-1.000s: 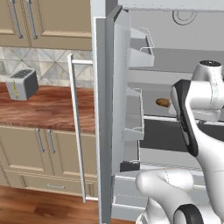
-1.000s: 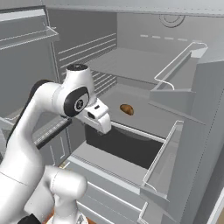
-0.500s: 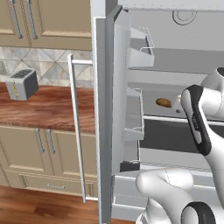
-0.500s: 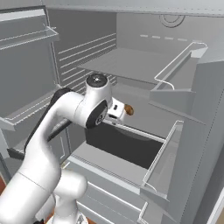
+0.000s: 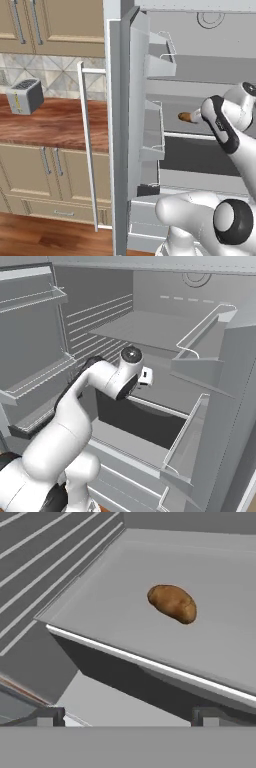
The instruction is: Take the cheese, chicken drumstick, and potato from the fridge and place them on the plate on the dining counter to create an appetizer plate.
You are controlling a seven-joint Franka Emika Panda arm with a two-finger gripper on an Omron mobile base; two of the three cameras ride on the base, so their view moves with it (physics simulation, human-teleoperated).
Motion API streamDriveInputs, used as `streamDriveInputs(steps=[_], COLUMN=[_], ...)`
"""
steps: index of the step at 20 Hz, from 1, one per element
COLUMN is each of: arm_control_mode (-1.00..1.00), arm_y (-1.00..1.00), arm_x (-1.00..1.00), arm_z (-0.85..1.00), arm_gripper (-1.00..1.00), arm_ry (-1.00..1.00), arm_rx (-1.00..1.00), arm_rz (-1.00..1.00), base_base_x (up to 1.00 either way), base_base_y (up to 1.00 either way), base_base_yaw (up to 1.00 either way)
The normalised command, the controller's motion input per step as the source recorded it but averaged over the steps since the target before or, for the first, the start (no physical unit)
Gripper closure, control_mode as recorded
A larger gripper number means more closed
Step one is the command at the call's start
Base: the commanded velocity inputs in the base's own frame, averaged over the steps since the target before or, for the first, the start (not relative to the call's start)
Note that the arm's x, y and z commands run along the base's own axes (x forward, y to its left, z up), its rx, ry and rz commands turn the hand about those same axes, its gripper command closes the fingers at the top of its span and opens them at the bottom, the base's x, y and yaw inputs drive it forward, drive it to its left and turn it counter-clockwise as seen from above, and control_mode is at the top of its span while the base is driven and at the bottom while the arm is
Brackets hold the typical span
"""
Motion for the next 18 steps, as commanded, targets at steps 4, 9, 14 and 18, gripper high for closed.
streamDriveInputs(steps=[4, 9, 14, 18], arm_control_mode=[-1.00, -1.00, -1.00, -1.00], arm_y=[-0.10, -0.21, -0.25, -0.32], arm_x=[0.92, 0.88, 0.56, 0.31], arm_z=[-0.22, -0.30, -0.32, -0.27], arm_gripper=[-1.00, -1.00, -1.00, -1.00], arm_ry=[0.00, 0.00, 0.00, -0.03], arm_rx=[0.00, 0.00, 0.00, 0.00], arm_rz=[0.15, 0.09, 0.05, 0.02], base_base_x=[0.00, 0.00, 0.00, 0.00], base_base_y=[0.00, 0.00, 0.00, 0.00], base_base_yaw=[0.00, 0.00, 0.00, 0.00])
